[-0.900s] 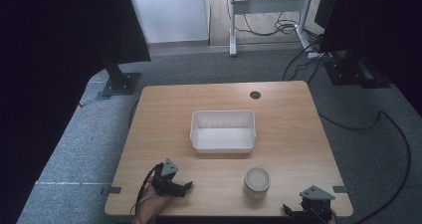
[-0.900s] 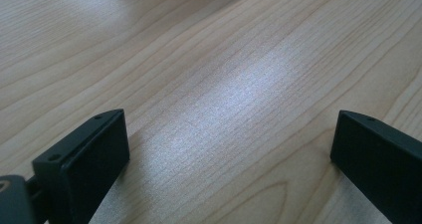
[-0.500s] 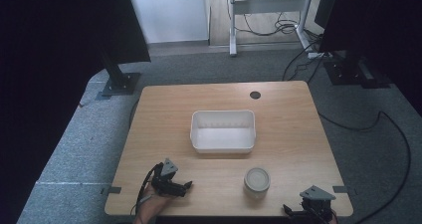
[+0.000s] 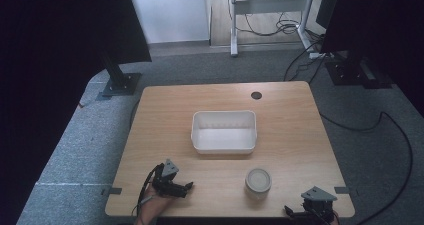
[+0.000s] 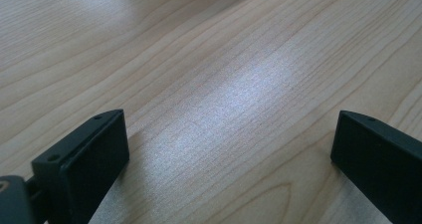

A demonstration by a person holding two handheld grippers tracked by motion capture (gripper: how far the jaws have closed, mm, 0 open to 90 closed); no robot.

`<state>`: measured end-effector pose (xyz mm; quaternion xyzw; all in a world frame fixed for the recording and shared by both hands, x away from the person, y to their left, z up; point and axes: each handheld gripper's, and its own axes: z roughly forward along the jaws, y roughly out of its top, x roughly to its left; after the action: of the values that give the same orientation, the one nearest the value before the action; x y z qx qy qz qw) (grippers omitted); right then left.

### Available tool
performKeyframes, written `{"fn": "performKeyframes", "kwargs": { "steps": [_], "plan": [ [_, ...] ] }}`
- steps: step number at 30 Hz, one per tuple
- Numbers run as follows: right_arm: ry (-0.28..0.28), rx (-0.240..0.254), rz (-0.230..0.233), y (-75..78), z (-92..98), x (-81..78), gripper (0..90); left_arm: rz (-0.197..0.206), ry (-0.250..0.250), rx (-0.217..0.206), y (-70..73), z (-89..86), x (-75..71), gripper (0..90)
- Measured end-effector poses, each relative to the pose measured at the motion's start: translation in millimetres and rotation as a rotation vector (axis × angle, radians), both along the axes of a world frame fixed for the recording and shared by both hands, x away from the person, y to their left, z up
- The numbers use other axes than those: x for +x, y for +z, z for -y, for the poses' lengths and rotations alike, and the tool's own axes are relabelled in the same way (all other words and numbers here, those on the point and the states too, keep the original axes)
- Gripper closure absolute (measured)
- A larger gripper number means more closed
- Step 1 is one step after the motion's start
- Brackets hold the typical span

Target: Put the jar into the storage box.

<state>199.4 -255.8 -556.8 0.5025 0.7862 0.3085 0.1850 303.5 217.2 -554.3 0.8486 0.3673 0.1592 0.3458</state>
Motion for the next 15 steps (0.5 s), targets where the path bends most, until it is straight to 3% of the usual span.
{"fn": "performKeyframes", "kwargs": {
  "steps": [15],
  "plan": [
    [0.024,0.025,0.017,7.7,-6.6,-0.3,0.0,0.000,0.003,0.000,0.0,0.0,0.1,1.3]
  ]
}}
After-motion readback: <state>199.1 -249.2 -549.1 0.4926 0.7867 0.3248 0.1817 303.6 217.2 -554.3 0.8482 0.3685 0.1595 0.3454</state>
